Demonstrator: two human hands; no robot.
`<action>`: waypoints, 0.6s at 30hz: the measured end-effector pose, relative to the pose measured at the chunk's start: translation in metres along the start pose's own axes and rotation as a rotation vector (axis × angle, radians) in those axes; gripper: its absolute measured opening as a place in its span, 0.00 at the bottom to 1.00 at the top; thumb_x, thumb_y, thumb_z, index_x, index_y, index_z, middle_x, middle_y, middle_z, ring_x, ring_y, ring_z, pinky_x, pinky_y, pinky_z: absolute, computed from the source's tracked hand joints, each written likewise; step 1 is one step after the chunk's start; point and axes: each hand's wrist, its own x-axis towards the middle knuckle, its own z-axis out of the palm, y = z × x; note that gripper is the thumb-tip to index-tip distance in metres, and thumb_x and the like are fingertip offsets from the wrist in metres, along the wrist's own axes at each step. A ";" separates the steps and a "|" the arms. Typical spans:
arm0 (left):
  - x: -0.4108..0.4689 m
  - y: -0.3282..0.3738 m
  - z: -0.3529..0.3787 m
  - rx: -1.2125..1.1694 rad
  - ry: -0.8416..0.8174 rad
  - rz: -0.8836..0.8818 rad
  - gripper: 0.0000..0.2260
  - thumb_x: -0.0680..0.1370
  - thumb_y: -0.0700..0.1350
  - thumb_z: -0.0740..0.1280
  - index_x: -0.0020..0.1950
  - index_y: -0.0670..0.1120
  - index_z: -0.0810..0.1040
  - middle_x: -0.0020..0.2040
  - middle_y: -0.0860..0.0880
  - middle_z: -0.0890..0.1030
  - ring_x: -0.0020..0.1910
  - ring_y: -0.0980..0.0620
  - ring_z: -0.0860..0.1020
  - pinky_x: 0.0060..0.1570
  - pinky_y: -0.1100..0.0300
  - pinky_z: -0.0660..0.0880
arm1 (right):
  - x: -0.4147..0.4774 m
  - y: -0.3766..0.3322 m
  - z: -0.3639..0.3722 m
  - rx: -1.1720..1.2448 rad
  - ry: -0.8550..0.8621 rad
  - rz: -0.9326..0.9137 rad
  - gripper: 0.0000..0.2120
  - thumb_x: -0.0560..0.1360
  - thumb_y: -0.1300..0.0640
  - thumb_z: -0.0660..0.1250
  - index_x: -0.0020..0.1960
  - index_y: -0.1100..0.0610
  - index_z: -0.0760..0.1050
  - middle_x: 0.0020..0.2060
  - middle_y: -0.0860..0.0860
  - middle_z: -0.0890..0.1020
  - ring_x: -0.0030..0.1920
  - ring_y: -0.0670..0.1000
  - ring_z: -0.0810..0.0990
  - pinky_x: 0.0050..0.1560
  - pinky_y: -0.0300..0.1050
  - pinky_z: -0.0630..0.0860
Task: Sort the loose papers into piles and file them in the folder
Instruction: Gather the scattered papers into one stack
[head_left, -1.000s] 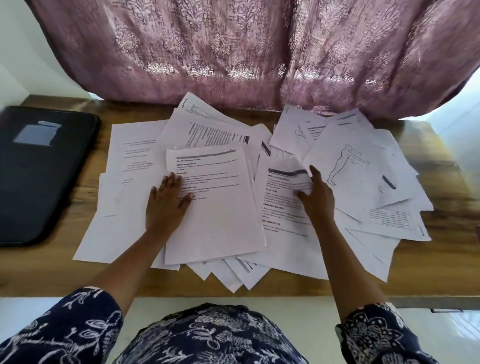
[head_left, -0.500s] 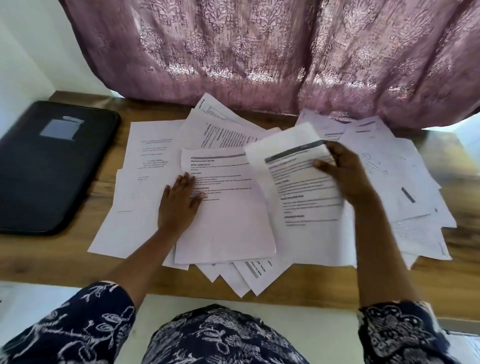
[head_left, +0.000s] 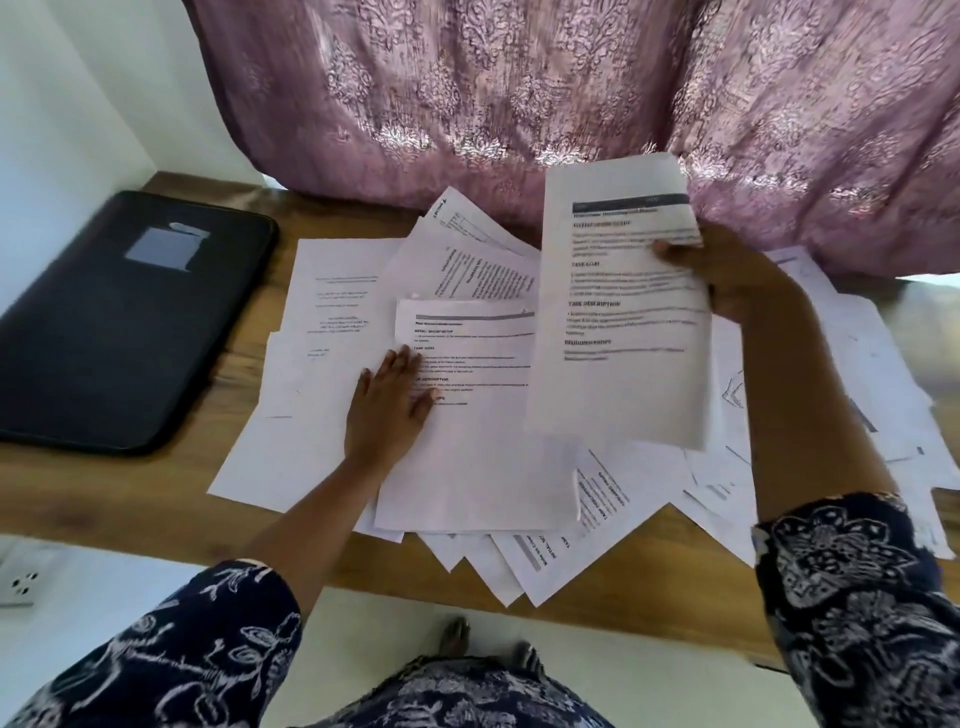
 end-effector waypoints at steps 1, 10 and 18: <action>0.000 -0.001 0.001 0.000 0.002 0.002 0.25 0.82 0.52 0.59 0.77 0.46 0.61 0.77 0.48 0.60 0.77 0.49 0.56 0.74 0.49 0.52 | -0.001 0.000 0.003 0.018 -0.016 -0.007 0.21 0.69 0.62 0.69 0.61 0.63 0.73 0.49 0.50 0.85 0.50 0.51 0.83 0.47 0.44 0.80; -0.009 0.001 -0.008 -0.375 0.111 -0.080 0.30 0.80 0.60 0.46 0.78 0.46 0.59 0.75 0.50 0.66 0.75 0.53 0.62 0.75 0.56 0.50 | -0.007 0.126 0.139 -1.013 0.167 0.023 0.41 0.74 0.39 0.65 0.78 0.55 0.52 0.77 0.58 0.53 0.76 0.56 0.53 0.71 0.60 0.56; -0.001 -0.002 0.003 -0.099 0.053 -0.066 0.34 0.80 0.59 0.59 0.79 0.45 0.51 0.79 0.46 0.52 0.78 0.49 0.54 0.75 0.52 0.50 | -0.017 0.142 0.200 -1.150 0.281 0.154 0.33 0.80 0.39 0.49 0.79 0.54 0.44 0.78 0.57 0.43 0.77 0.60 0.40 0.73 0.63 0.40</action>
